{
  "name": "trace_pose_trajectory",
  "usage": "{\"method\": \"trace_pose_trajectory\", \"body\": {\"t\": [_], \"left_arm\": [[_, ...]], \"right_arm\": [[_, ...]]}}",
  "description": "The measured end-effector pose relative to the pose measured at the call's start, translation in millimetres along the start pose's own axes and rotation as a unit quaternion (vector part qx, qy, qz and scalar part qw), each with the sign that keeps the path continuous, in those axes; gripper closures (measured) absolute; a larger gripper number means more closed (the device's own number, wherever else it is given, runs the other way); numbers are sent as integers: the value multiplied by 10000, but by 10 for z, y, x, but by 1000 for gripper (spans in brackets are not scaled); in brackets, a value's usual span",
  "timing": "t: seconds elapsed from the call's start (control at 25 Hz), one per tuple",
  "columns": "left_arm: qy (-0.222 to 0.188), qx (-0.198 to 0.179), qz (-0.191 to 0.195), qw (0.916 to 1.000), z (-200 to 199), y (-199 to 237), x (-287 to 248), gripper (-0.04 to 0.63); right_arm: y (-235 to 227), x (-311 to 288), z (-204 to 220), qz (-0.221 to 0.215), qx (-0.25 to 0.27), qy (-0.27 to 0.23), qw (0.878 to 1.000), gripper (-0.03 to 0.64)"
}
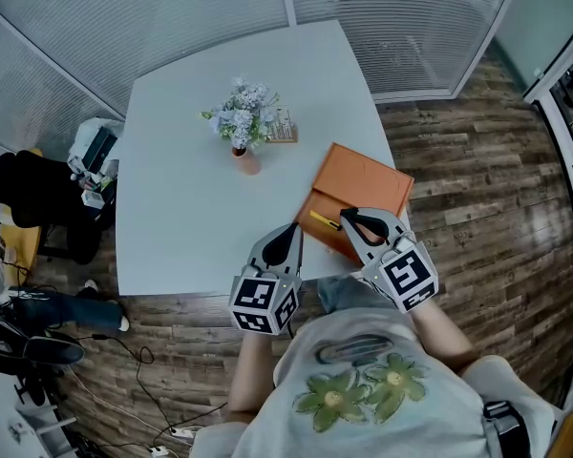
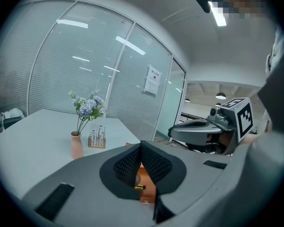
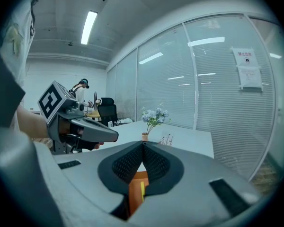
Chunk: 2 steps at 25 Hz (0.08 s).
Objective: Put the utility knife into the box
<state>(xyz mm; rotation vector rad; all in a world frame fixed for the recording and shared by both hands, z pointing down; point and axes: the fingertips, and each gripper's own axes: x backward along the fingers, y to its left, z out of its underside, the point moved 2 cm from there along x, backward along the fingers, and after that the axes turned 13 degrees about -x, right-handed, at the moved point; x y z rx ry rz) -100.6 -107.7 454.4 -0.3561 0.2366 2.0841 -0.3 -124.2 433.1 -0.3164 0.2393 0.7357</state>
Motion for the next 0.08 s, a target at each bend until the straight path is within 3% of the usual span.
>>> {"method": "trace_pose_trajectory", "body": {"t": [0.08], "left_arm": [[-1, 8, 0, 10000, -6, -3, -2, 595]], "right_arm": [[-2, 0, -2, -8, -2, 6, 10000, 614]]}}
